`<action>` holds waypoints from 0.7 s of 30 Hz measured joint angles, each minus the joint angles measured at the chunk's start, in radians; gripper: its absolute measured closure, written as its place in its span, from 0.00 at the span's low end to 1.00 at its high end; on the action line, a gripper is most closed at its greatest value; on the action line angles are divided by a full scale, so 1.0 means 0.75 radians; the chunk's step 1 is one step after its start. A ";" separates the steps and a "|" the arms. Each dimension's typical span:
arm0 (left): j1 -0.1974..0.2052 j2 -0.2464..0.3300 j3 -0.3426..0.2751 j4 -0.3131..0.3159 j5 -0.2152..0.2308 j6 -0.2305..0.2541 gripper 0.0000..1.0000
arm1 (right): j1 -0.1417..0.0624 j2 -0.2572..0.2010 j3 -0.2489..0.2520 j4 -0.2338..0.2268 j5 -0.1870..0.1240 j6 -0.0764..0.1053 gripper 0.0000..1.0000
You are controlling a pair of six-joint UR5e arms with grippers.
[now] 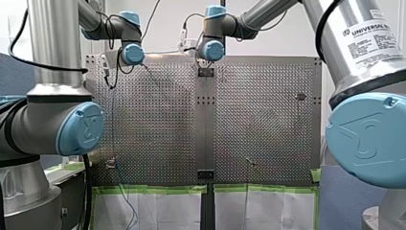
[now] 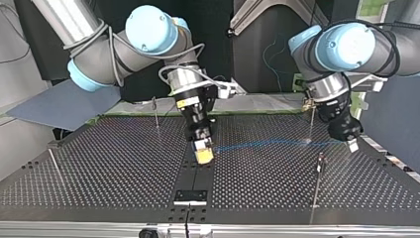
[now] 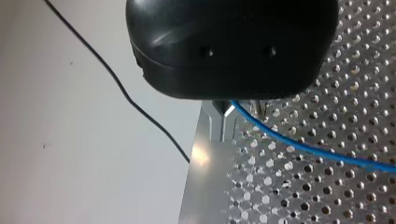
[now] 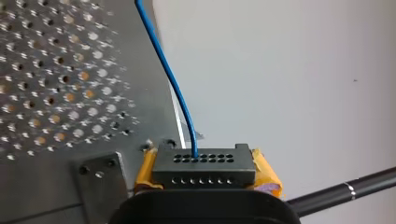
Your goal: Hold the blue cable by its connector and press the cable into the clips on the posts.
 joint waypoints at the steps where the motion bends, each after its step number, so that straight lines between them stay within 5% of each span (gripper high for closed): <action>1: 0.002 0.000 0.000 -0.002 0.001 -0.003 1.00 | 0.005 0.006 -0.004 0.000 0.005 0.000 1.00; 21: 0.065 -0.100 0.028 0.011 0.087 0.007 1.00 | 0.007 0.058 -0.020 0.001 0.023 0.002 1.00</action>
